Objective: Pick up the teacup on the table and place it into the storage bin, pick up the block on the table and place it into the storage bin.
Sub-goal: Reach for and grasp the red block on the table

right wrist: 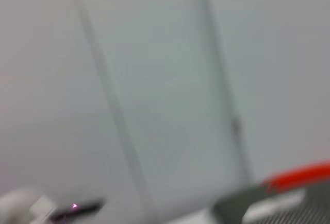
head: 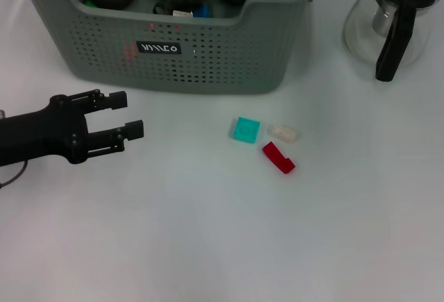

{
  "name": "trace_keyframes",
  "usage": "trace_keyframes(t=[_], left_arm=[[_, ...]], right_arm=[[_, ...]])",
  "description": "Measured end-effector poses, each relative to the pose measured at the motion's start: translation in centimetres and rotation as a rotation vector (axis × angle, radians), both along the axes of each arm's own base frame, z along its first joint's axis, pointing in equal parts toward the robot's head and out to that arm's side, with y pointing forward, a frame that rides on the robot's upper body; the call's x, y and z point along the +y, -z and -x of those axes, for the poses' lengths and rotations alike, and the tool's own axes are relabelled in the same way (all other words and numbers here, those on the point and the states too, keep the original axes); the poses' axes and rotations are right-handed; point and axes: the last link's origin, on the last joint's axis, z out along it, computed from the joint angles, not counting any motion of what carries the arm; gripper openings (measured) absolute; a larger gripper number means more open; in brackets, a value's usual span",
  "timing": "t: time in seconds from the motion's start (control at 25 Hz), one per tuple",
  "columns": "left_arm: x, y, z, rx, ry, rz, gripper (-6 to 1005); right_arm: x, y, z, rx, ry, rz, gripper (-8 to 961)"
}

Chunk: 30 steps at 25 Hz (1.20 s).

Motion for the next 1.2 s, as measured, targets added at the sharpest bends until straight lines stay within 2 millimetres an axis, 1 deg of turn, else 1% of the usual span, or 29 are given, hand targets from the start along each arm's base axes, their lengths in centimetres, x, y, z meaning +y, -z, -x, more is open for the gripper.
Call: trace_keyframes(t=[0.08, 0.16, 0.24, 0.32, 0.36, 0.4, 0.44, 0.6, 0.76, 0.92, 1.08, 1.2], left_arm=[[0.2, -0.2, 0.1, 0.005, -0.004, -0.009, 725], [0.3, -0.4, 0.2, 0.013, -0.007, -0.015, 725], [0.4, -0.6, 0.3, 0.021, -0.008, -0.019, 725], [0.5, -0.8, 0.3, 0.028, -0.005, -0.018, 725], [0.4, -1.0, 0.4, 0.031, -0.002, -0.016, 725], [0.4, -1.1, 0.4, 0.032, 0.002, -0.013, 725], [0.2, -1.3, 0.4, 0.033, 0.009, -0.009, 725], [-0.7, -2.0, 0.3, 0.029, 0.049, 0.009, 725], [-1.1, -2.2, 0.4, 0.028, 0.056, 0.01, 725], [-1.1, -2.0, 0.4, 0.027, 0.046, 0.008, 725], [-1.1, -1.8, 0.4, 0.028, 0.047, 0.005, 725], [-1.0, -1.7, 0.5, 0.032, 0.044, -0.001, 725]], right_arm=[[-2.0, -1.0, -2.2, -0.079, -0.032, 0.08, 679], [-3.5, -1.7, -3.8, -0.182, -0.045, 0.115, 678], [-4.5, -1.7, -4.9, -0.301, -0.029, 0.117, 677], [-4.9, -1.5, -5.3, -0.402, -0.011, 0.108, 676], [-5.2, -0.9, -5.1, -0.48, -0.023, 0.129, 676], [-5.2, -0.9, -5.1, -0.48, -0.023, 0.129, 676], [-5.2, -0.6, -4.8, -0.528, -0.035, 0.149, 676], [-4.3, 0.8, -3.4, -0.691, -0.036, 0.178, 676], [-4.0, 3.2, -1.3, -0.832, -0.111, 0.192, 675], [-3.8, 5.6, 0.2, -0.927, -0.172, 0.18, 675], [-3.4, 8.4, 0.6, -0.984, -0.148, 0.196, 676], [-2.7, 10.4, 0.0, -1.015, -0.045, 0.224, 676]])
